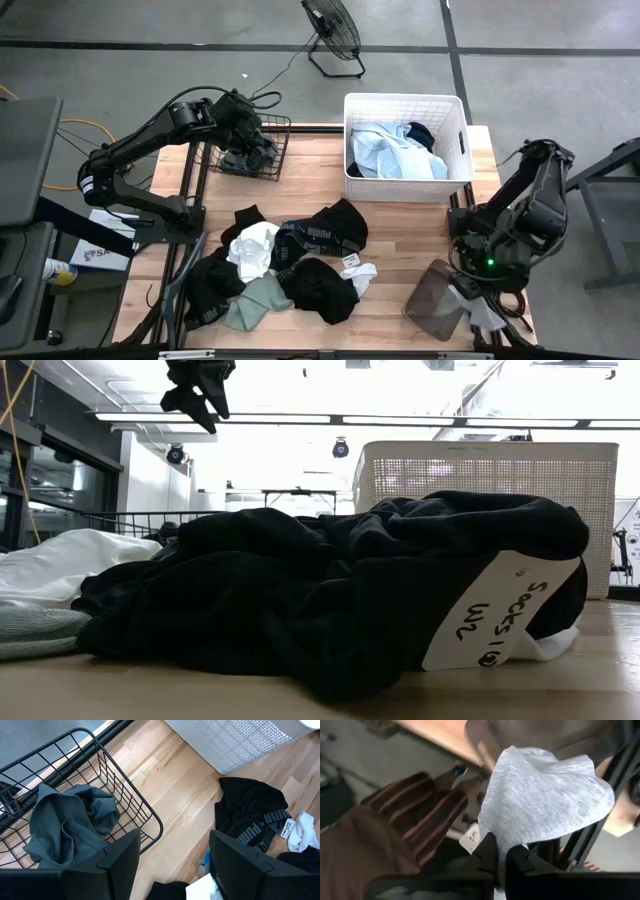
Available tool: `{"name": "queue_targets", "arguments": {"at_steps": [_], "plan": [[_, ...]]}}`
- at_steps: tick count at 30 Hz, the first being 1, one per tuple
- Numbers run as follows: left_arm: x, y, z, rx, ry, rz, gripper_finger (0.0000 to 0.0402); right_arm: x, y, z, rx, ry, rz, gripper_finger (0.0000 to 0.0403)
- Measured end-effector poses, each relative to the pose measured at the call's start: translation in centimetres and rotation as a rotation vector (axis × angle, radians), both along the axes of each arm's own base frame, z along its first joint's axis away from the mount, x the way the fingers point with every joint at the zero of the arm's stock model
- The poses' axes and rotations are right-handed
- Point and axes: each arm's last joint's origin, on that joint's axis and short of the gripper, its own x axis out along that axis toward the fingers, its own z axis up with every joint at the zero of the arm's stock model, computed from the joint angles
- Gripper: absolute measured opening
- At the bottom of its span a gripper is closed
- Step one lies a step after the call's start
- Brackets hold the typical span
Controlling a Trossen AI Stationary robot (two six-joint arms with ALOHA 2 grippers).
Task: Pick & Place Cloths
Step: Put the light gray sock into the black bin
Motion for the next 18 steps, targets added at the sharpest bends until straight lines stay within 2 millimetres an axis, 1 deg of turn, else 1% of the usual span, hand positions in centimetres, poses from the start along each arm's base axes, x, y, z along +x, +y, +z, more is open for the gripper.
{"name": "queue_targets", "arguments": {"at_steps": [5,10,18], "plan": [[0.0,0.0,0.0,-0.004,-0.002,-0.003,0.0232,0.4,0.5,-1.3,-0.117,0.072,-0.019,0.0004],[0.0,0.0,0.0,-0.005,-0.002,-0.004,0.0232,1.0,1.7,-3.0,-0.201,0.204,0.035,0.0004],[0.0,0.0,0.0,-0.005,-0.003,-0.004,0.0232,2.4,3.8,-5.5,-0.319,0.286,0.041,0.0004]]}}
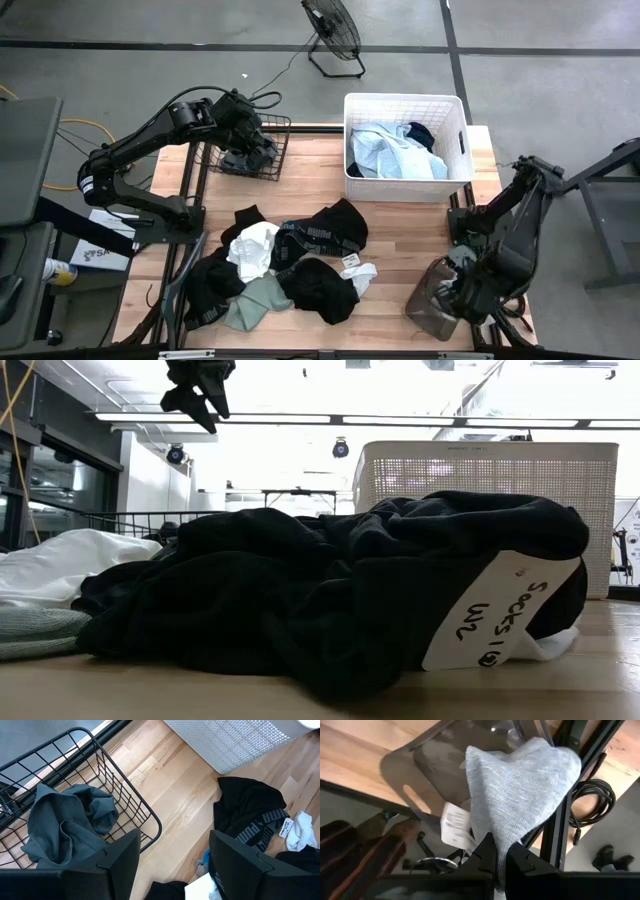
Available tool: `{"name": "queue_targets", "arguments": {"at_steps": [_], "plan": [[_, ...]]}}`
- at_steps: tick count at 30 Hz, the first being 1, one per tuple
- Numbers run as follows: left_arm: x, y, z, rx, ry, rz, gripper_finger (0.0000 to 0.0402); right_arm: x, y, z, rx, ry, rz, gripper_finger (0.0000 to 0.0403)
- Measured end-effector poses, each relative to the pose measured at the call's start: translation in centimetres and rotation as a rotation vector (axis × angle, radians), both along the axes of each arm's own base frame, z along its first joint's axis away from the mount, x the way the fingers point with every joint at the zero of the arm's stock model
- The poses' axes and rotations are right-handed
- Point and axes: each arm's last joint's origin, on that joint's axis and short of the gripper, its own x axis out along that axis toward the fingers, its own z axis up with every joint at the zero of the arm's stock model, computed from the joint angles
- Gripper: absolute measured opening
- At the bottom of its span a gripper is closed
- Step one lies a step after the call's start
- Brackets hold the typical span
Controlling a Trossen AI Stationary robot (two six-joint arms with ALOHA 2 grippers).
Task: Pick & Place Cloths
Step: Put the light gray sock into the black bin
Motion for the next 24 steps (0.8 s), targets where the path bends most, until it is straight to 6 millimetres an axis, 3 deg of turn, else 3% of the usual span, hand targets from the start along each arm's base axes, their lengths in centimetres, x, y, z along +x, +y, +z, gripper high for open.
{"name": "queue_targets", "arguments": {"at_steps": [6,14,24], "plan": [[0.0,0.0,0.0,0.0,0.0,0.0,0.0232,1.0,1.8,-2.2,-0.034,0.102,0.048,0.0004],[0.0,0.0,0.0,0.0,0.0,0.0,0.0232,2.5,3.5,-5.1,-0.152,0.073,0.131,0.0004],[0.0,-0.1,0.0,-0.017,-0.008,-0.013,0.0232,2.3,3.0,-10.1,-0.241,0.086,0.169,0.0004]]}}
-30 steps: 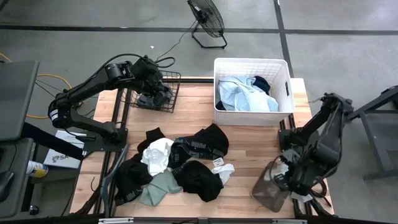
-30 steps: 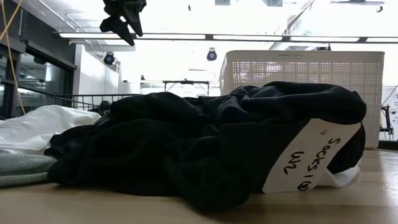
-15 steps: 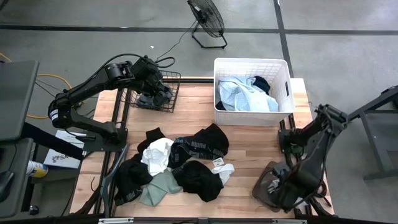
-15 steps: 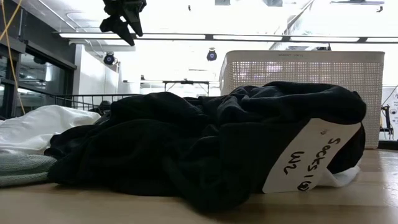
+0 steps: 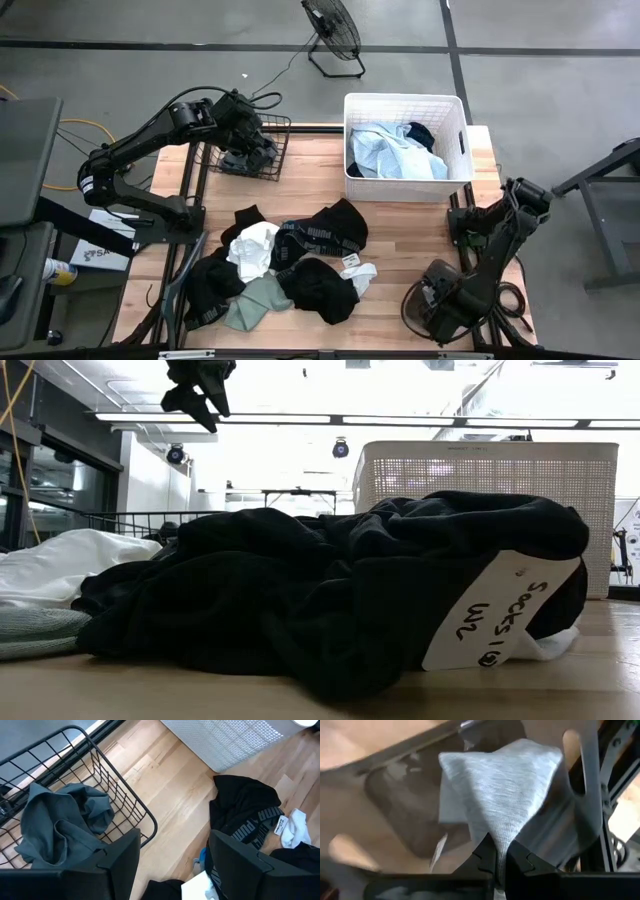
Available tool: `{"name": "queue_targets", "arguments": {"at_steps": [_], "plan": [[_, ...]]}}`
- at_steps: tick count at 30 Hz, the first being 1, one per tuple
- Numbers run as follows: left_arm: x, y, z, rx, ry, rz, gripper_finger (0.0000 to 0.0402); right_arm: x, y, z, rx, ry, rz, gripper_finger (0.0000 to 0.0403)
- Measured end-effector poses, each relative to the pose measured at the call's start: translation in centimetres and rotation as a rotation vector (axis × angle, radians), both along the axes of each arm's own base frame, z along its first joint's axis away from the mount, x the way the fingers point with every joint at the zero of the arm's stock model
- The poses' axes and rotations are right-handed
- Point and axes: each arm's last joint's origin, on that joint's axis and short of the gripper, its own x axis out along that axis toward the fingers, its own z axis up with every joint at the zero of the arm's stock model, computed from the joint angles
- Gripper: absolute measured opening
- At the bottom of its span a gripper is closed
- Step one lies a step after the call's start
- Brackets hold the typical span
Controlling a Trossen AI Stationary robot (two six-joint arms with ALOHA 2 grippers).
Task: Pick & Place Cloths
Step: Put the light gray sock into the black bin
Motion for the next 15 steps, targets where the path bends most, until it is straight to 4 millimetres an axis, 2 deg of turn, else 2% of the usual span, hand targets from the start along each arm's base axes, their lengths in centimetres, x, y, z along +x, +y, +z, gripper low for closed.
{"name": "queue_targets", "arguments": {"at_steps": [7,15], "plan": [[0.0,0.0,0.0,0.0,0.0,0.0,0.0232,-0.1,-0.5,-2.5,-0.012,-0.055,0.012,0.0004],[0.0,0.0,0.0,0.0,0.0,0.0,0.0232,-0.2,-0.6,-5.5,0.063,-0.105,0.01,0.0004]]}}
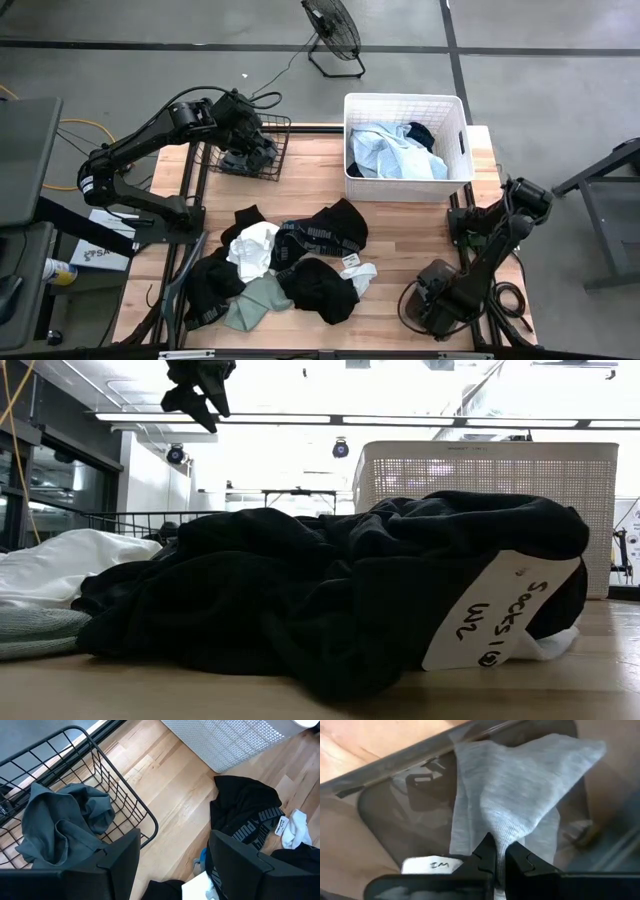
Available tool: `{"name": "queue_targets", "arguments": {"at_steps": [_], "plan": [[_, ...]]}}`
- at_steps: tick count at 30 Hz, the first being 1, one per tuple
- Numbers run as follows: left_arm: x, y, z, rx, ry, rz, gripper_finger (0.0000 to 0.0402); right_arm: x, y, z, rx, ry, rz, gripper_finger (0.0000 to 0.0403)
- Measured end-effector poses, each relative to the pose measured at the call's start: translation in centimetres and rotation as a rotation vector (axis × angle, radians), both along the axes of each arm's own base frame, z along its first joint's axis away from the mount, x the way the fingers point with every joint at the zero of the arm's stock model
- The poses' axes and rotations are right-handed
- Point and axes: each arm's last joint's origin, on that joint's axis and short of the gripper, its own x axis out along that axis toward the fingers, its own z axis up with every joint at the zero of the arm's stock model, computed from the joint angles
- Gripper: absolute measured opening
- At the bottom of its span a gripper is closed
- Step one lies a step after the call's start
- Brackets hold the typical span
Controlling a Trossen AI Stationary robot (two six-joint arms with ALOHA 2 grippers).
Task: Pick & Place Cloths
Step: Put the light gray sock into the black bin, then put the top black boxer shorts into the black wire basket
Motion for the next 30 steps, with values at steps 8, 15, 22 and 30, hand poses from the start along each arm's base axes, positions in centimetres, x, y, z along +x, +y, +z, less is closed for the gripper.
{"name": "queue_targets", "arguments": {"at_steps": [8,15,22,30], "plan": [[0.0,0.0,0.0,0.0,0.0,0.0,0.0232,-0.1,-0.1,-0.3,0.002,0.006,0.028,0.0004],[0.0,0.0,0.0,0.001,0.001,-0.001,0.0232,-0.1,-0.1,0.0,0.019,-0.004,0.025,0.0045],[0.0,0.0,0.0,0.002,0.001,-0.002,0.0232,-0.5,-0.7,2.4,0.097,-0.06,0.022,0.0165],[0.0,0.0,0.0,0.002,0.002,-0.002,0.0232,-1.5,-2.1,5.8,0.203,-0.137,0.025,0.026]]}}
